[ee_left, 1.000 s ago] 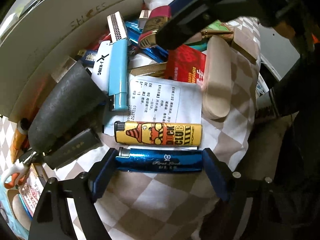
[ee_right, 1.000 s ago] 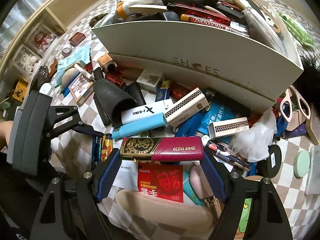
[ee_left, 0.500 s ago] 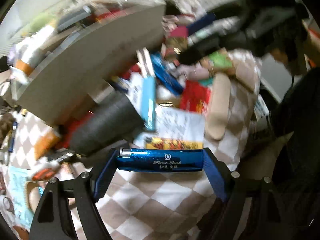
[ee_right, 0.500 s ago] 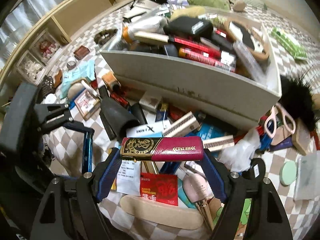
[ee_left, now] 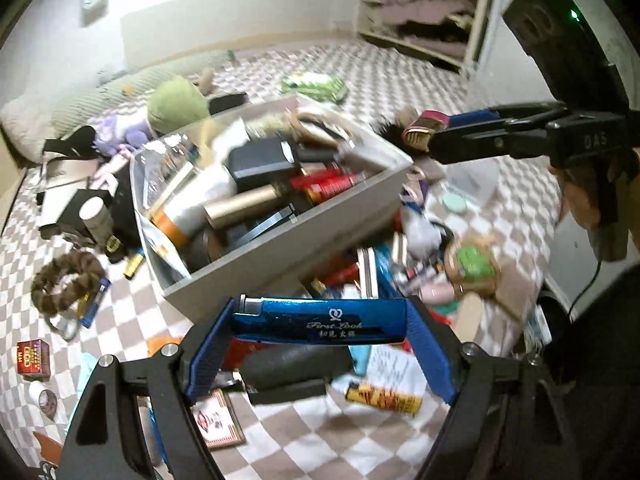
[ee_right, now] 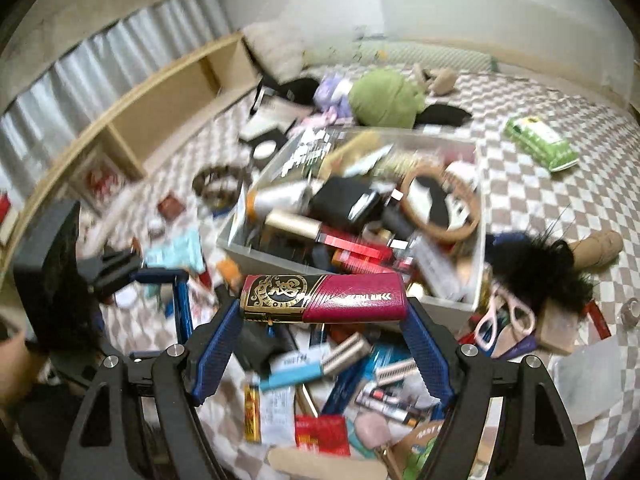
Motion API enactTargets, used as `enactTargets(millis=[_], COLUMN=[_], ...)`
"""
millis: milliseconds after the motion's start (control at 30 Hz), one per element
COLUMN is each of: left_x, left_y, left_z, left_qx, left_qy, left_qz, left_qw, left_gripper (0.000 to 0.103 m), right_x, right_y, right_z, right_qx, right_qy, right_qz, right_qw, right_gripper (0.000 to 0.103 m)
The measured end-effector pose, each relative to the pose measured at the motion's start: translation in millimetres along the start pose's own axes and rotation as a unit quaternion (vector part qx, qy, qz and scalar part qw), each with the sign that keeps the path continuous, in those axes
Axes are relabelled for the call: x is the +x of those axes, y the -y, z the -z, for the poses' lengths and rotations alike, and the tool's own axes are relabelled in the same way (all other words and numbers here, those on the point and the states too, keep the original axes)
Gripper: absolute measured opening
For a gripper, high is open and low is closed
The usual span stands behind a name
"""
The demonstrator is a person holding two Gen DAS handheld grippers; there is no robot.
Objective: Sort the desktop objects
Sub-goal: 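Lift the blue tube with the left tool while the right tool carries the pink tube over the box, then lower the pink-and-gold tube into the box and open the right tool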
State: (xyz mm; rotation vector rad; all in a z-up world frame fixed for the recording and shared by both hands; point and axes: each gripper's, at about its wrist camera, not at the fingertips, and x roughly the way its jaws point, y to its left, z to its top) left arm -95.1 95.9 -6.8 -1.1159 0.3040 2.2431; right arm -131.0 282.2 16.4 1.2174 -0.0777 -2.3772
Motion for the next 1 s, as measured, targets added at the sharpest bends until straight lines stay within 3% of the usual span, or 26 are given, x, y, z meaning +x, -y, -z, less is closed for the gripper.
enactTargets(millis=[167, 333, 567, 800, 1000], left_x=[1, 13, 32, 47, 57], left_y=[-13, -21, -28, -22, -12], left_z=[-22, -42, -61, -68, -71], left_qx=[-0.033, -0.058, -0.094, -0.094, -0.076], left_qy=[0.019, 0.028, 0.034, 0.029, 0.021], left_qz=[-0.021, -0.050, -0.072, -0.070, -0.061], left_qw=[0.9991, 0.9967, 0.9924, 0.9927, 0.9950], left_gripper=[0.083, 0.083, 0.083, 0.083, 0.083], right_x=[-4, 11, 36, 58, 65], right_y=[14, 31, 62, 94, 106], right_z=[-22, -38, -43, -36, -31], right_qx=[0.026, 0.067, 0.160, 0.255, 0.280], right_qy=[0.028, 0.021, -0.005, -0.040, -0.053], right_qz=[0.023, 0.039, 0.013, -0.027, -0.022], right_qw=[0.999, 0.997, 0.987, 0.966, 0.958], right_gripper=[0.080, 0.080, 0.080, 0.080, 0.080])
